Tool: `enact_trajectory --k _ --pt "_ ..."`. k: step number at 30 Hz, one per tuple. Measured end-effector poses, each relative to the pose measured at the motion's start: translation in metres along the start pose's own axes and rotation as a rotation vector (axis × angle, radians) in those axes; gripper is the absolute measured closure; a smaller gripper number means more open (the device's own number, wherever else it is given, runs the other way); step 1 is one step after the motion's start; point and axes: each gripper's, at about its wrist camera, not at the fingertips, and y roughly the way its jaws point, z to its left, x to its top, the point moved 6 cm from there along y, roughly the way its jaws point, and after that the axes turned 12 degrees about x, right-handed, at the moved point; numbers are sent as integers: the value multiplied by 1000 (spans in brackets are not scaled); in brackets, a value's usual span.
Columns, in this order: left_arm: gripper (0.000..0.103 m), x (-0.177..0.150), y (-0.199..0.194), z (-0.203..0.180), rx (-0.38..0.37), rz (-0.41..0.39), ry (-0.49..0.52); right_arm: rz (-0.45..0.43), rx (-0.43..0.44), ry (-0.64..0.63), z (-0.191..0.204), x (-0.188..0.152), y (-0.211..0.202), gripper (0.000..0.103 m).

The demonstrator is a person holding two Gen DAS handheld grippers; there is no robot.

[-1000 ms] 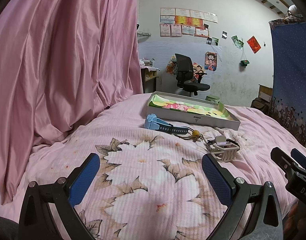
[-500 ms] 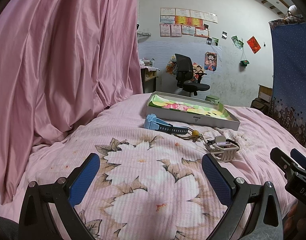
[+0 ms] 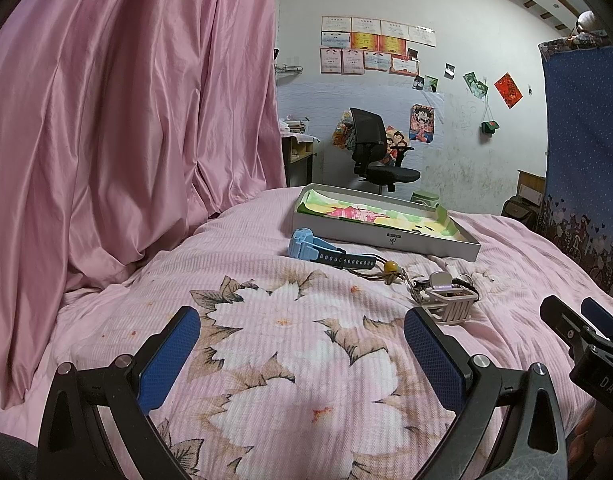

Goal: Organize jewelry

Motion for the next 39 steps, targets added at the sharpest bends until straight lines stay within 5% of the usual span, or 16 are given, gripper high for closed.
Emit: enact_trajectory --k 30,39 --pt "0 0 0 0 -4 1 -9 0 0 1 0 0 0 1" --pt "0 9 14 -2 -60 88 -43 36 11 -4 -1 4 5 1"
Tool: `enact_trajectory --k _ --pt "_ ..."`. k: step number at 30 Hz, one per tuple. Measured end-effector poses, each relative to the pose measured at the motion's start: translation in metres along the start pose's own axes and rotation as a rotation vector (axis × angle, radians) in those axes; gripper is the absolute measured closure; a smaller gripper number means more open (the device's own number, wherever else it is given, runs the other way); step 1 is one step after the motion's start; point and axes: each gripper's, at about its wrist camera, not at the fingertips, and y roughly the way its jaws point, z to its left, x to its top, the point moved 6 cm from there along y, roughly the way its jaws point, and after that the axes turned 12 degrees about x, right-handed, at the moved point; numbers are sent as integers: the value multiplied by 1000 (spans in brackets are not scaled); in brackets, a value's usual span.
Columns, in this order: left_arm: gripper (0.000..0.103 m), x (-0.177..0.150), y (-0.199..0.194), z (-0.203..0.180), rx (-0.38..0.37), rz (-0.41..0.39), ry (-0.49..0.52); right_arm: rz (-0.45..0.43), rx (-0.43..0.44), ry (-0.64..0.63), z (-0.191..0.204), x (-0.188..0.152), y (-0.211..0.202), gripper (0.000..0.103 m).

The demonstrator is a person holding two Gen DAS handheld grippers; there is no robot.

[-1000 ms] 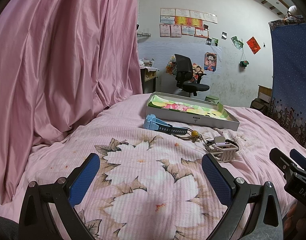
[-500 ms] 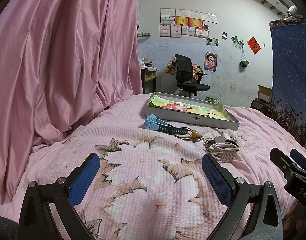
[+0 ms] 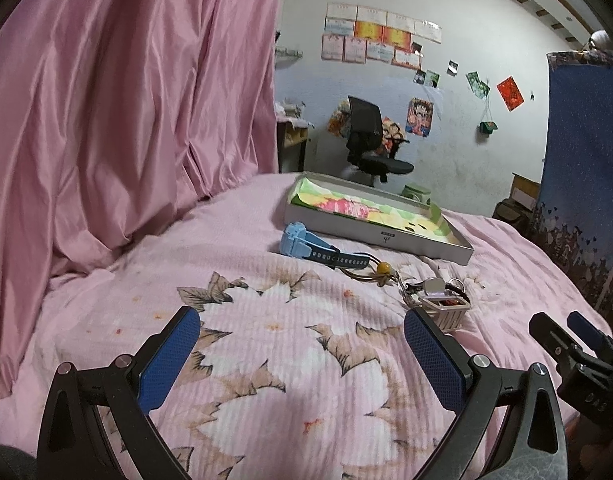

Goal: Organize jewelry

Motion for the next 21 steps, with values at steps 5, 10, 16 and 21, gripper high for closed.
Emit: enact_trajectory --k 5,10,16,21 --pt "0 10 23 -9 -41 77 41 61 6 -10 -8 8 10 1" --pt "0 17 44 -22 -117 152 60 125 30 -10 -20 20 31 1" --pt "7 13 65 -54 -255 239 106 180 75 -38 -28 31 59 12" --pt "20 5 77 -83 -378 325 116 284 89 -55 -44 30 90 36"
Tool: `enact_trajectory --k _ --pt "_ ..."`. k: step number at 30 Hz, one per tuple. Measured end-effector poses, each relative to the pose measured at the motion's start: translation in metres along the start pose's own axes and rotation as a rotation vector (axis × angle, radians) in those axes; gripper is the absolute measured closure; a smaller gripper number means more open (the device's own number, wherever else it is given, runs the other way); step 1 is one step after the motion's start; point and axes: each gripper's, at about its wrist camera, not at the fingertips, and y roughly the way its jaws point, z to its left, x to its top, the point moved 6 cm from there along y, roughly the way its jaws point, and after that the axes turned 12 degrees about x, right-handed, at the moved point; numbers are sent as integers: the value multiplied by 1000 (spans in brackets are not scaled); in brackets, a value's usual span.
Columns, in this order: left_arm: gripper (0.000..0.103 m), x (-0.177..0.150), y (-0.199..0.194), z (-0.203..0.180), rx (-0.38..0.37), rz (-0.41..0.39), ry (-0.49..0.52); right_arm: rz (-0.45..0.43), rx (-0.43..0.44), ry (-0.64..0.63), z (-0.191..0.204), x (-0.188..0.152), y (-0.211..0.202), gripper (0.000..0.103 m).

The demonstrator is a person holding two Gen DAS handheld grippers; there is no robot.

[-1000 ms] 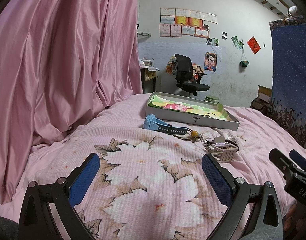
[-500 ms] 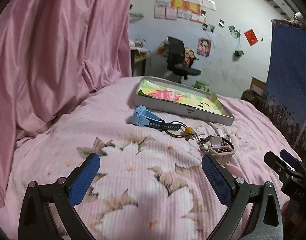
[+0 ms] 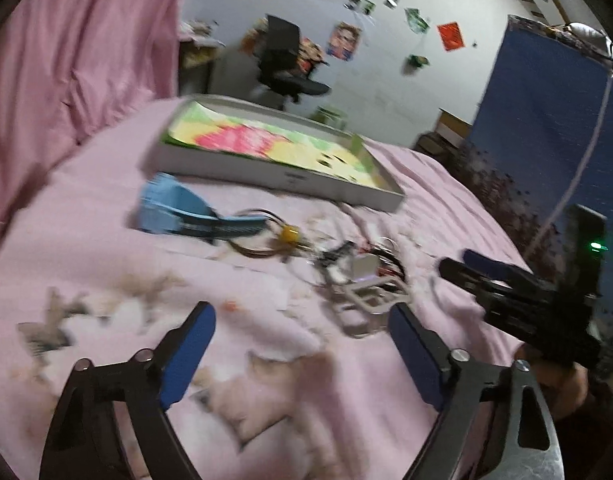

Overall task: Organize jewelry
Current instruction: 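Grasp the grey claw clip with the left tool while the right tool grasps the black hair tie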

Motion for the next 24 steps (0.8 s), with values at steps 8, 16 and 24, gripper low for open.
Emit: enact_trajectory --k 8,16,24 --pt "45 3 31 -22 -150 117 -25 108 66 37 -16 -9 42 65" --pt "77 3 58 -28 -246 246 -98 151 111 66 -17 -8 64 67" --pt "91 2 57 -31 -251 243 -100 218 156 104 -14 -18 79 91"
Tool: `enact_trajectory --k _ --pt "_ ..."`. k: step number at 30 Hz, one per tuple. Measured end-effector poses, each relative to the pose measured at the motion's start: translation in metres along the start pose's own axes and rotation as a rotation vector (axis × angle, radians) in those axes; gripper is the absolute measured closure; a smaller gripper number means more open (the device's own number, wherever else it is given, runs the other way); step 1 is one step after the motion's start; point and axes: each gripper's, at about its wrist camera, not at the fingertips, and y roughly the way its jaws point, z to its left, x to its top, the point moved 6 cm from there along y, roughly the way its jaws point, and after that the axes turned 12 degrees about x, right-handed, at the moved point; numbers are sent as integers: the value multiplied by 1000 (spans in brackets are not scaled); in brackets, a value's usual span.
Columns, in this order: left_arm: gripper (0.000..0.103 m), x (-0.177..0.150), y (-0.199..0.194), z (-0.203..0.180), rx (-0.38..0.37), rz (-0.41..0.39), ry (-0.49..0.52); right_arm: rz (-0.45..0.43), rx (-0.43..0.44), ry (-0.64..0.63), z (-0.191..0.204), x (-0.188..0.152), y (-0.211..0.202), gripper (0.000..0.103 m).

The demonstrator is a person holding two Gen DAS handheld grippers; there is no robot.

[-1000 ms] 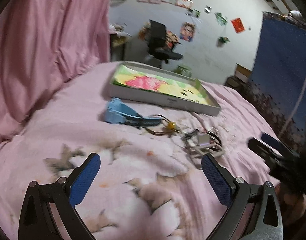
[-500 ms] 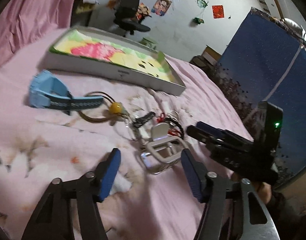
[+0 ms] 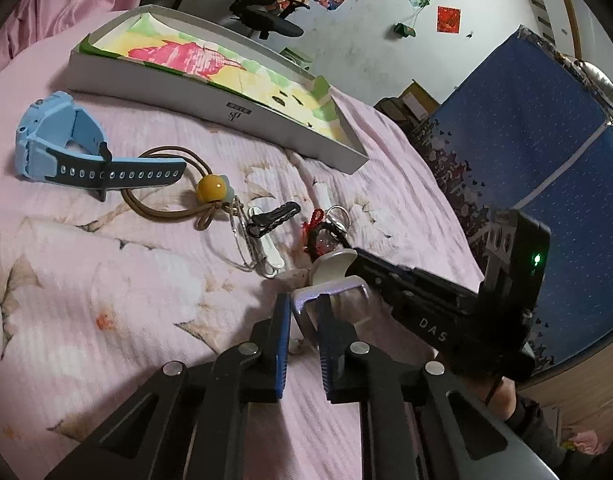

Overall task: Organize jewelry
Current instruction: 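Grasp the grey claw clip with the left tool while the right tool grasps the black hair tie, then carry both items into the painted tray and open both tools to release them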

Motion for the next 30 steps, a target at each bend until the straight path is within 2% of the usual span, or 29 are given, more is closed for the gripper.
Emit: enact_trajectory --k 3,8,12,17,20,24,30 --pt "93 -3 -9 -4 8 -12 18 -1 9 13 2 -6 -3 98" --pt "98 -9 -31 -11 43 -85 58 -22 25 33 6 -15 -18 98" --pt "99 -12 -50 -15 36 -138 69 -78 36 43 12 -24 -38 98" --pt "99 -2 -72 -19 35 -220 71 -188 14 -11 20 -14 -60 98" --pt "99 14 -79 -19 46 -250 68 -263 17 -44 27 -1 -71 98" --pt "99 51 -80 -11 91 -308 45 -342 23 -74 33 25 -77 98" --pt "99 114 -64 2 126 -374 16 -398 23 -39 21 79 -59 98"
